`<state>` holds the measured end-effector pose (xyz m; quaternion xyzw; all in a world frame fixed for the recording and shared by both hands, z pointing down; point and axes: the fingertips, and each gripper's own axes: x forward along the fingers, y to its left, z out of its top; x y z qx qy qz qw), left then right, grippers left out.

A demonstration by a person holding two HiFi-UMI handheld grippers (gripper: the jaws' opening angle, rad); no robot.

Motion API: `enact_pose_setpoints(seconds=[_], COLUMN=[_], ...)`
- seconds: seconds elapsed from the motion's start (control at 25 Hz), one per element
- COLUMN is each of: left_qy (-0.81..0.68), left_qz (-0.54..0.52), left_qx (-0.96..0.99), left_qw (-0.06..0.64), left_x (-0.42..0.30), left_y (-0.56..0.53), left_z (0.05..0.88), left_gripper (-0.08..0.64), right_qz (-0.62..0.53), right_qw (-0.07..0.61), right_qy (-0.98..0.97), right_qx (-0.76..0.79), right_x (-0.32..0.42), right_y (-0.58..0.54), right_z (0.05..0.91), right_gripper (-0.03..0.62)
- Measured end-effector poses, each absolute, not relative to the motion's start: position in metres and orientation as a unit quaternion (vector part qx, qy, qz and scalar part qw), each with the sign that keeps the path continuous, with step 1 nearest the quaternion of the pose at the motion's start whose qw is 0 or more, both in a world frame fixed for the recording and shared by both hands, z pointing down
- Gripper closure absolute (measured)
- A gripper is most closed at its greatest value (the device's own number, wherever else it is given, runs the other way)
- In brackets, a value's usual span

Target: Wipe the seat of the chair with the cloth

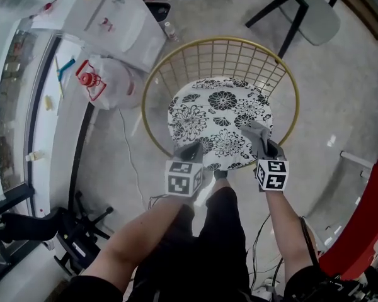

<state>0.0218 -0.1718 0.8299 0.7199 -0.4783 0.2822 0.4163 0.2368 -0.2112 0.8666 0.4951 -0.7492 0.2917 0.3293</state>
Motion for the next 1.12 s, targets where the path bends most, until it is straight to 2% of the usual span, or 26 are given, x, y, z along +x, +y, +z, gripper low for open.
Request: enact_pose_setpoints(seconds=[0.36,0.64,0.84,1.12], left_qy=[-0.538,-0.566,-0.577,-0.563], left_qz=[0.277,0.265,0.26,0.26], left_qx=[0.679,0.658,0.648,0.656], left_qw=[0.417,0.42,0.425,0.43], left_x=[-0.093,-0.148,-0.176,-0.167], left_y=[-0.151,-0.137,-0.135,-0.146], left_z=[0.859,0.86,0.877,0.902], left_gripper=[0.554,0.554,0.554,0.554], right_qz=[0.304,0.349,0.385,0.382], right_qw=[0.253,0.206,0.228,0.277], right_qy=[-0.847,-0.868,-0.848,-0.824], right_qx=[0.356,0.288,0.284,0.315], right_x=[0.019,-0.092,-0.131,-0.11], right_y=[-0.204,-0.203,-0.205,-0.219], right_z=[0.871,0.886,0.935,0.989], right_gripper=[0.566,0.566,0.566,0.566])
